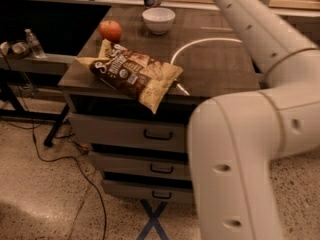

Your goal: Move white bowl near redbull can

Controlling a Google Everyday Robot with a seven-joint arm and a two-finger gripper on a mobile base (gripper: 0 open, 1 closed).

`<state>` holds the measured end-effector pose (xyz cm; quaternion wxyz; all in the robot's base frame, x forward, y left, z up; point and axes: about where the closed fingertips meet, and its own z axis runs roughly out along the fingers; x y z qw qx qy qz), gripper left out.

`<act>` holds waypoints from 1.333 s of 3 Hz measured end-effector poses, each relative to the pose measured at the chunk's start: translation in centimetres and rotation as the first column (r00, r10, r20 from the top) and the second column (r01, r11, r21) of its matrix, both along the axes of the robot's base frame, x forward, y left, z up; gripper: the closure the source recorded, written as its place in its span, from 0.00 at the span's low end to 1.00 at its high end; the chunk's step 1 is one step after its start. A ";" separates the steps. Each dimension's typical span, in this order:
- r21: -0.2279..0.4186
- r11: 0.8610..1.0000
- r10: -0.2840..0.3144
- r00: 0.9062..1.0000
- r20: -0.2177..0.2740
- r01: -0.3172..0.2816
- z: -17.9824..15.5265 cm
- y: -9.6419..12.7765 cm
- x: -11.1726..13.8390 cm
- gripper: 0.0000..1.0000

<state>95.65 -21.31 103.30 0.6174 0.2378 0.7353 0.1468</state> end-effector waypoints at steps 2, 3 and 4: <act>-0.054 0.997 -0.047 0.989 0.138 0.055 5.8 -5.7 -4.6 0.00; 0.053 0.998 -0.041 0.995 0.096 0.036 5.2 -5.0 -5.1 0.00; 0.185 0.973 -0.140 0.990 0.014 0.136 2.1 -11.8 -5.7 0.00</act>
Offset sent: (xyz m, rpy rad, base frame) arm -0.0326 -0.0457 0.0605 -0.0278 -0.1259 -0.0476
